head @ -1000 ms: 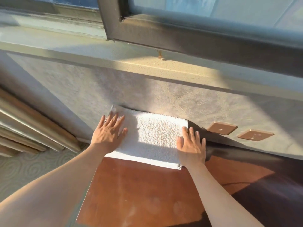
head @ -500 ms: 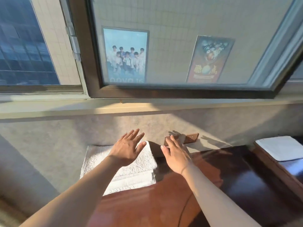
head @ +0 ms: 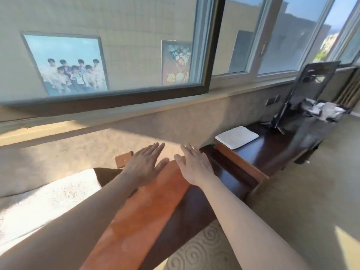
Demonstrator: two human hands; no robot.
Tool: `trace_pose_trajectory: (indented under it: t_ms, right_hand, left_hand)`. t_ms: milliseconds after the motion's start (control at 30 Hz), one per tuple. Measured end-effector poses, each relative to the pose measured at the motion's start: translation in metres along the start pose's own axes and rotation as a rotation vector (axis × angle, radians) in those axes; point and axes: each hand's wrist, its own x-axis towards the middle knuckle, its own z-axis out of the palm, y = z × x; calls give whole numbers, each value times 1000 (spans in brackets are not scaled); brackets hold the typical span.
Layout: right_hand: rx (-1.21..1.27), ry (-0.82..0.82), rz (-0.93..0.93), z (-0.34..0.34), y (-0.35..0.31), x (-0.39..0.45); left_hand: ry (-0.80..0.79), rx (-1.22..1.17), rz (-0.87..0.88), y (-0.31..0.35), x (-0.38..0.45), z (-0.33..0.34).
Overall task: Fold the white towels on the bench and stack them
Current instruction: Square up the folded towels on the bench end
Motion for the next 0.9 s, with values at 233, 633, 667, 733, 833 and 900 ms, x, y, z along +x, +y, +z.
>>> trace_pose_trajectory:
  t_ms: [233,633,667,733,833,900]
  right_hand:
    - [-171,17,88,-66,202,-43]
    - [-110,-85,157,-117,378,-7]
    - [-103,-93,155,-117,387,3]
    - [-92,-113,160,-117,407,25]
    - [-116,-139,153,-116,442,66]
    - [-131,-165,156,-113,464,90]
  left_hand:
    - [-31,-29,91,164,102,76]
    - [-113,-46,70,290,217,137]
    - [-120,-46,64,293,229,143]
    - [-126,-43,49,296,259,158]
    - [-120,-62,27,299,311,183]
    - [-133,-89,4,300,345,201]
